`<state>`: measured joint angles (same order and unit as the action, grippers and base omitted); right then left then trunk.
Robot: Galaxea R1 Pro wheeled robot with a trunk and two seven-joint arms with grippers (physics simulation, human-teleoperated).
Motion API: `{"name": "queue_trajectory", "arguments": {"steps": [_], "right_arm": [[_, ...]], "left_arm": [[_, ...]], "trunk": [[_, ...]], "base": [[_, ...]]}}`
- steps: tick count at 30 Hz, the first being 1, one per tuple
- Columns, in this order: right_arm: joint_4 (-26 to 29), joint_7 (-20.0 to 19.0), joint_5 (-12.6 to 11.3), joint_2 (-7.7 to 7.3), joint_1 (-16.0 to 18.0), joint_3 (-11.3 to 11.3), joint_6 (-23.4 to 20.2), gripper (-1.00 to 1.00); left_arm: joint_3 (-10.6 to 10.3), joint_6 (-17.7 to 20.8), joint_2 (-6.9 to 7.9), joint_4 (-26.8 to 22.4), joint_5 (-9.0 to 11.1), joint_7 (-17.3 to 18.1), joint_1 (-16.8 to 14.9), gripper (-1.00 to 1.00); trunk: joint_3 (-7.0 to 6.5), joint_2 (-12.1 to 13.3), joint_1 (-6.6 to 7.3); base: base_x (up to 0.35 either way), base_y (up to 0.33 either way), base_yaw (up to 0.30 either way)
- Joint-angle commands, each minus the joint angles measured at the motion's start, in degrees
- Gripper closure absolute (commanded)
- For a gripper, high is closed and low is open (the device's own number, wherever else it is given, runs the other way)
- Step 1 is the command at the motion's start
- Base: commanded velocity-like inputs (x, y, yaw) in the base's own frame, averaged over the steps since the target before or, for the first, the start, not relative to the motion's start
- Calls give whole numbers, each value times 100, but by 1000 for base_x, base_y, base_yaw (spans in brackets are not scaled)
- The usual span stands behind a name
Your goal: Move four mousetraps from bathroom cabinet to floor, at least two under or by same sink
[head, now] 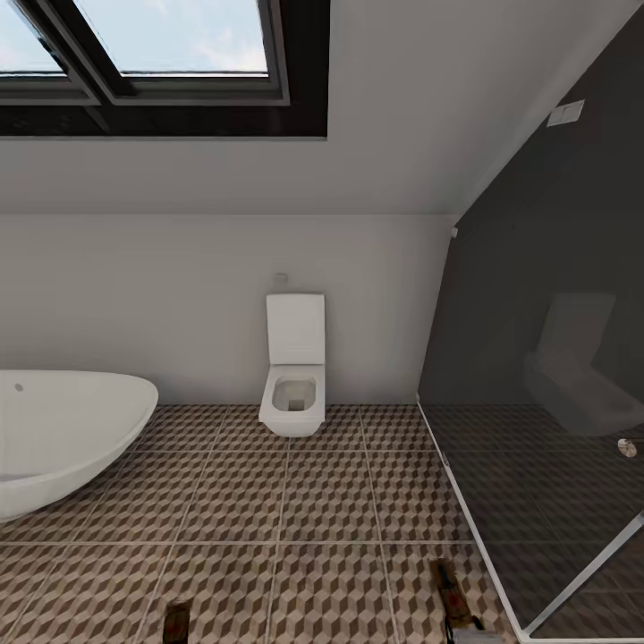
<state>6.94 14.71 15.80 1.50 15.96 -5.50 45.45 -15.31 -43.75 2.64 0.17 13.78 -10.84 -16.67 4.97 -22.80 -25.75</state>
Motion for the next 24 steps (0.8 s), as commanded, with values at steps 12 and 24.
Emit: {"name": "queue_trajectory", "arguments": {"steps": [12,24], "right_arm": [[3256,-31,13,275,4,-48,-3106,100],[5304,-187,-16,755,279,442,-5752,100]], "left_arm": [[-7,4500,211,-4126,27,-50,-20,100],[36,7456,113,-4227,9,-733,-2193,100]], "trunk": [[13,-12,-3],[13,-12,-3]], "base": [[0,0,0],[0,0,0]]}}
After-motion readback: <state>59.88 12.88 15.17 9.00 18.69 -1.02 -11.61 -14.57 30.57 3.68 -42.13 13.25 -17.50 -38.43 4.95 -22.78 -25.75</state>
